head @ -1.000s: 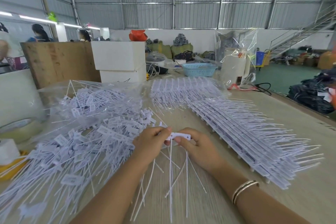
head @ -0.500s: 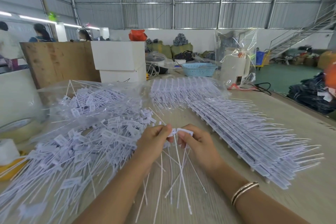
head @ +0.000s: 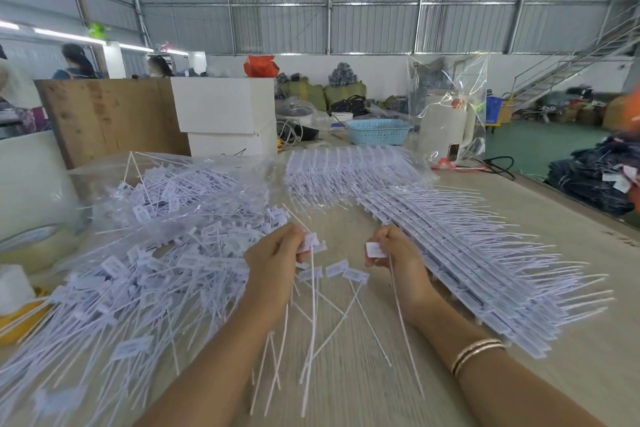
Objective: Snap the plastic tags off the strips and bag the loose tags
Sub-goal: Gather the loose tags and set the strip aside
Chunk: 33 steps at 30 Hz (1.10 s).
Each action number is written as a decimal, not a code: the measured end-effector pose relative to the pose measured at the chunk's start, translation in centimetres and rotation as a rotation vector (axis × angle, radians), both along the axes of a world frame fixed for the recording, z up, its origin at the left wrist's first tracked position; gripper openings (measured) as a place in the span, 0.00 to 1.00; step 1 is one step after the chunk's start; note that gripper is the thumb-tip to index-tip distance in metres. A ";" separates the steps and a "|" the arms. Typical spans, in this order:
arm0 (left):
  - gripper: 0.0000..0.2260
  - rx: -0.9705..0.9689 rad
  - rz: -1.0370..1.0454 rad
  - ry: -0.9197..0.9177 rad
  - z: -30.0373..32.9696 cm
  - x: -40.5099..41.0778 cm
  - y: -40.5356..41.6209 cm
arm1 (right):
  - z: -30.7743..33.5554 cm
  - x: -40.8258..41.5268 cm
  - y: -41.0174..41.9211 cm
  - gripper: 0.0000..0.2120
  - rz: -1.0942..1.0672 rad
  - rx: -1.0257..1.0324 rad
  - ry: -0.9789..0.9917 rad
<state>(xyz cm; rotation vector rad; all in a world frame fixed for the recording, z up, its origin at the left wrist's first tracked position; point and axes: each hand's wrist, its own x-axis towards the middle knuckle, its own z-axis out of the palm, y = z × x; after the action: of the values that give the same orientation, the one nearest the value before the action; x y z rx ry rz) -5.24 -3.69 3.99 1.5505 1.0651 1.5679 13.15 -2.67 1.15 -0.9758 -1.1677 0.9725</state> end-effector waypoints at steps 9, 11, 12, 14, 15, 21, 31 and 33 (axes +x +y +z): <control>0.09 0.183 0.016 0.189 -0.1 0.2 -0.6 | -0.6 -1.7 0.4 0.06 -0.191 0.009 -0.410; 0.10 0.212 0.025 0.340 -0.3 0.5 -0.6 | -0.3 -1.8 -0.6 0.07 -0.192 0.036 -0.433; 0.11 0.233 0.034 0.447 -0.6 0.7 -0.5 | 0.0 -2.0 -1.1 0.08 -0.181 0.073 -0.436; 0.11 0.253 0.033 0.594 -1.2 0.9 -0.2 | 0.7 -2.4 -2.0 0.09 -0.119 0.142 -0.472; 0.12 0.239 0.018 0.603 -1.5 0.9 -0.1 | 0.9 -2.7 -2.3 0.11 -0.081 0.163 -0.510; 0.05 0.245 0.050 0.609 -1.2 0.8 -0.2 | 0.7 -2.9 -2.1 0.10 0.042 0.185 -0.458; 0.14 0.155 0.217 0.720 -1.3 0.3 0.3 | 0.8 -2.0 -2.2 0.10 0.228 0.094 -0.285; 0.15 0.148 0.208 0.700 -1.4 0.3 0.4 | 0.8 -2.1 -2.3 0.11 0.243 0.067 -0.340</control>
<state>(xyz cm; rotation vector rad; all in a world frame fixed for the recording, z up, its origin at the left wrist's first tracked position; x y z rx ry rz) -4.94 -3.33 2.60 2.2348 1.5448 1.2668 11.00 -4.98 1.96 -0.9850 -1.6230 0.9738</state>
